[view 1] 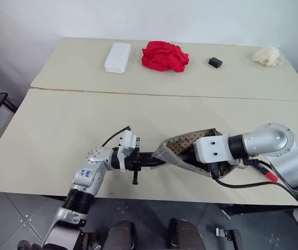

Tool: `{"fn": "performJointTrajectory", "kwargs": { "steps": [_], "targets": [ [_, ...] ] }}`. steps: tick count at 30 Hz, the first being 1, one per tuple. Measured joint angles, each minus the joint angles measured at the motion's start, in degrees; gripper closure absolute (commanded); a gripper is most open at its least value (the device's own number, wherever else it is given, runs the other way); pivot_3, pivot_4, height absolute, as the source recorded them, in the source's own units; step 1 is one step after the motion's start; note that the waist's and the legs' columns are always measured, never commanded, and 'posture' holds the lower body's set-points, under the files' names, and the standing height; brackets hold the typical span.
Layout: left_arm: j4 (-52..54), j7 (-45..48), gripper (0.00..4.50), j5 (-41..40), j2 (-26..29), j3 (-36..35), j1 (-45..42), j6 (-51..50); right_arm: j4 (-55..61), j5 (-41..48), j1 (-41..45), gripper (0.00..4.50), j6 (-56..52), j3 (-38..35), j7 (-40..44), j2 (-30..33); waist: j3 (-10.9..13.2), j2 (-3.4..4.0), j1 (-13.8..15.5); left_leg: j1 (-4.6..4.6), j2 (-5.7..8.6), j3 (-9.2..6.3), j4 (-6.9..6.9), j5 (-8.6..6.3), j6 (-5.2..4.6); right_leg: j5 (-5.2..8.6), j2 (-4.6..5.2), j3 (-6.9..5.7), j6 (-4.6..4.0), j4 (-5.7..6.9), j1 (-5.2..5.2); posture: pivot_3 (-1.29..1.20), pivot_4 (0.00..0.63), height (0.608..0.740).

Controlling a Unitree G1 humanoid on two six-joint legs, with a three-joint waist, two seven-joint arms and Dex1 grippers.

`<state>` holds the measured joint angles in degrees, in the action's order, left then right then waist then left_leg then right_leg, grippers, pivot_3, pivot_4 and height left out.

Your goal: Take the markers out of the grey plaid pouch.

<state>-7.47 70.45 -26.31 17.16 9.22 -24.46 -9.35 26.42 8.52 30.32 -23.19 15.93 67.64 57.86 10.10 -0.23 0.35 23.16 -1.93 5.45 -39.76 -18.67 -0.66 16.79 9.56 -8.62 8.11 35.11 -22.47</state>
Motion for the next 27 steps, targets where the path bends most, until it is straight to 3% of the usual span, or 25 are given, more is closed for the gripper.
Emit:
{"fn": "performJointTrajectory", "kwargs": {
  "steps": [6,10,16,20,23,27],
  "targets": [
    [1.04,-0.88,4.5,-0.04,0.34,0.4,0.64,0.1,-0.04,1.05,-0.17,4.04,-0.22,-0.54,-0.12,0.67,0.0,0.0,0.03,0.0,0.0,-0.01,0.0,0.0,0.0,0.0,0.0,0.0,0.0,0.0,0.0,0.0,0.15,0.74],
    [3.22,-0.94,4.5,-0.28,1.01,0.87,0.9,0.09,-0.03,6.7,-3.32,4.04,0.85,-5.32,0.91,0.77,0.0,0.0,0.34,0.0,0.0,-0.01,0.0,0.0,0.0,0.0,0.0,0.0,0.0,-0.02,0.02,0.0,0.15,0.74],
    [4.29,-0.95,4.5,-0.3,1.11,2.36,1.5,-0.28,-2.71,6.49,-7.27,4.04,9.97,-6.27,1.37,0.86,0.0,0.0,0.76,-0.01,0.0,0.02,-0.02,0.0,0.0,0.0,0.0,0.01,0.01,-0.02,0.02,0.0,0.15,0.74],
    [2.83,-1.66,4.5,-0.35,2.01,1.95,1.21,-0.24,-7.82,1.74,-7.36,4.04,20.53,-4.35,-1.21,-3.17,0.0,0.0,0.81,-0.02,0.0,0.04,-0.04,0.0,0.0,0.0,0.0,0.0,0.01,0.0,0.02,0.0,0.15,0.74],
    [1.33,-2.13,4.5,-0.11,2.06,2.09,1.73,-0.38,-10.35,-6.78,-5.46,4.04,26.77,0.23,-3.66,-3.53,0.0,0.0,0.8,-0.02,-0.01,0.04,-0.04,0.0,0.0,0.0,0.0,0.0,0.01,0.02,0.01,0.0,0.15,0.74],
    [0.02,-2.43,4.5,-0.07,2.08,1.92,1.59,-0.34,-5.07,-12.39,-1.98,4.04,13.28,4.38,-2.37,-3.34,0.0,0.0,0.87,-0.01,-0.02,0.02,-0.1,0.0,0.0,0.0,0.0,0.01,0.01,0.06,0.01,0.0,0.15,0.74]
  ]
}}
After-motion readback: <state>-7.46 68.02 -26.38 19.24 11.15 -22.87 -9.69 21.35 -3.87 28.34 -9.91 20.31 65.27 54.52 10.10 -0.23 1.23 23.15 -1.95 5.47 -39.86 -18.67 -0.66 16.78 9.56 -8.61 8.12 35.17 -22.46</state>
